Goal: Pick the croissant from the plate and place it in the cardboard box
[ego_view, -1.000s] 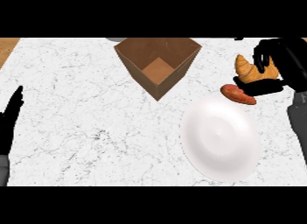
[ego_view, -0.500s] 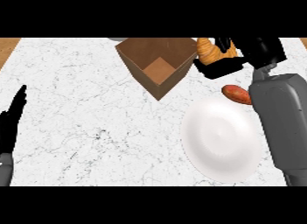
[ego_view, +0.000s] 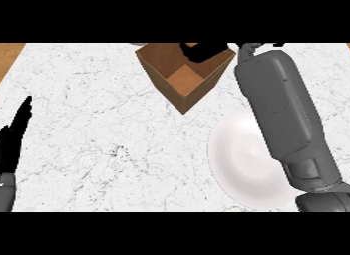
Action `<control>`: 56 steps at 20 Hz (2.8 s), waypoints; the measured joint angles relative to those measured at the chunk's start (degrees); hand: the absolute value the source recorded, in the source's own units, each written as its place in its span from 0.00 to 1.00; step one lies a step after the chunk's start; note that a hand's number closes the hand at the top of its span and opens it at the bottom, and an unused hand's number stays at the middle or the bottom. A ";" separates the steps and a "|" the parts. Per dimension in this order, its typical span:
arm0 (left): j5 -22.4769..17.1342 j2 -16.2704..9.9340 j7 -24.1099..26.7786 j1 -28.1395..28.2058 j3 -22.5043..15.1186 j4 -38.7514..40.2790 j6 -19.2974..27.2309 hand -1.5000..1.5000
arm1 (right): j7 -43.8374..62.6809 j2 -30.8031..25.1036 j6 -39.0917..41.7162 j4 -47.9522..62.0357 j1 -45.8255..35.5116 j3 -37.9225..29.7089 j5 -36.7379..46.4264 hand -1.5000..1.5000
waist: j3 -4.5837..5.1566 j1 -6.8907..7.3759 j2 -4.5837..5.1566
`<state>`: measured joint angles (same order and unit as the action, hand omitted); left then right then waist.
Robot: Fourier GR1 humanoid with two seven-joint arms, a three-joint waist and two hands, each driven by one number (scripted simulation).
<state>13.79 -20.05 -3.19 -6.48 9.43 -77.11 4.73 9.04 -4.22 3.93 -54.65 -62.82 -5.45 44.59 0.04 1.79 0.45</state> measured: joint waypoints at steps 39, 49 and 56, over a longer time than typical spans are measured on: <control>1.17 0.62 -0.66 -2.99 -0.11 0.64 -0.59 0.50 | -22.00 -1.32 -23.61 37.07 -13.85 -22.24 -14.44 0.00 | -0.06 1.61 0.89; 0.89 0.64 -0.21 -1.65 1.09 1.18 -0.56 0.50 | -27.85 -13.65 -13.64 37.70 -7.27 -26.32 -19.59 0.00 | -0.08 -0.10 0.25; 1.01 0.52 0.50 -1.63 1.80 2.12 -0.56 0.50 | -30.47 -22.79 -4.09 37.52 -2.42 -25.96 -20.66 0.00 | -0.08 -0.68 0.05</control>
<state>14.79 -19.53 -2.69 -8.12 11.24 -74.99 4.17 -21.43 -27.01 -0.16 -17.14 -65.25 -31.42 23.93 -0.04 1.11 0.51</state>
